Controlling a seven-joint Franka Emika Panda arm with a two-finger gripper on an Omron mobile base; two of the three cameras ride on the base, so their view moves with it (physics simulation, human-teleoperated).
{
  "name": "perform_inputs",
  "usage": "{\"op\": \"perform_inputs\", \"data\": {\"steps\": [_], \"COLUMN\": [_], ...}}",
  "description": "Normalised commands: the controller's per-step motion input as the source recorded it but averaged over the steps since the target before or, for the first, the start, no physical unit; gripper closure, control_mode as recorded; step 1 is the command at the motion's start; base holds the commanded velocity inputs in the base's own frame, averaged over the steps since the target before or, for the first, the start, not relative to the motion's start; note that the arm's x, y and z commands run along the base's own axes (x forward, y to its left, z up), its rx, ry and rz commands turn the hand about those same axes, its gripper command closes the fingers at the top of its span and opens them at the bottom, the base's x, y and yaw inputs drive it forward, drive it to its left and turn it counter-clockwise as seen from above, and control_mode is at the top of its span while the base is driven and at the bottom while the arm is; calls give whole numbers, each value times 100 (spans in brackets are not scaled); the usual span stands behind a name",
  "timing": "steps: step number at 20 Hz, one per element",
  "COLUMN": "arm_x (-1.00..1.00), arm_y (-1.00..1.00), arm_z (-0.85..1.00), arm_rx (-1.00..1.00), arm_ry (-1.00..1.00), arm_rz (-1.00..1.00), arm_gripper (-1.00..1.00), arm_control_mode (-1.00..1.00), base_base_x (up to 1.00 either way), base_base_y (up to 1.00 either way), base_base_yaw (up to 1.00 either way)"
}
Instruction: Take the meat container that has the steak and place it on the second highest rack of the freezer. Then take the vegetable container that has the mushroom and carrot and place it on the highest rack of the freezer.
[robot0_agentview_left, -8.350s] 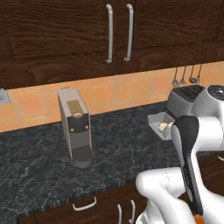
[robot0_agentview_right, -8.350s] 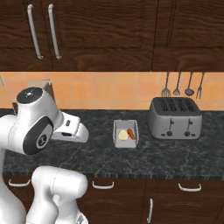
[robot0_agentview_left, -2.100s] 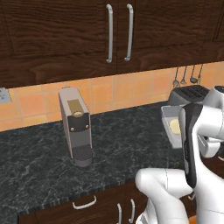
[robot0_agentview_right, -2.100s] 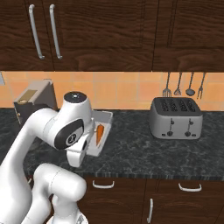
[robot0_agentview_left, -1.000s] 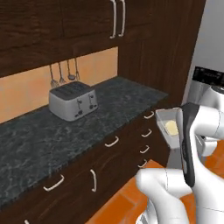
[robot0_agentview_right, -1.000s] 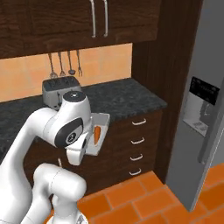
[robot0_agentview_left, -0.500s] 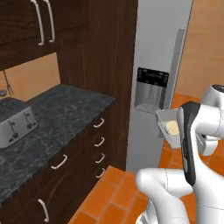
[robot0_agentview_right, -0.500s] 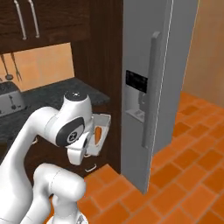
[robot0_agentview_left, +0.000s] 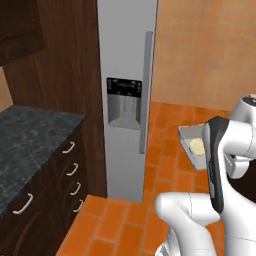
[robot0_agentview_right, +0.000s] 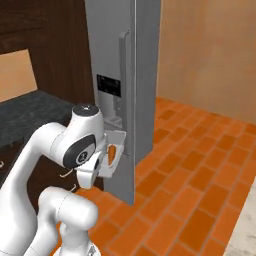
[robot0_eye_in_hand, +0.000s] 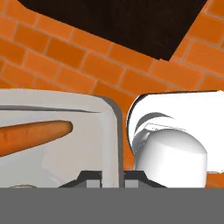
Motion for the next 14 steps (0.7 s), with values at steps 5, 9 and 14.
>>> {"op": "perform_inputs", "data": {"steps": [5, 9, 14], "arm_x": [0, 0, 0], "arm_y": [0, 0, 0], "arm_z": [0, 0, 0], "arm_rx": [0, 0, 0], "arm_ry": [0, 0, 0], "arm_rz": [0, 0, 0], "arm_gripper": [100, 100, 100], "arm_control_mode": [100, 100, 100], "base_base_x": [-2, 31, 49], "base_base_y": [-33, -2, -2], "base_base_yaw": [-31, -44, -35]}}
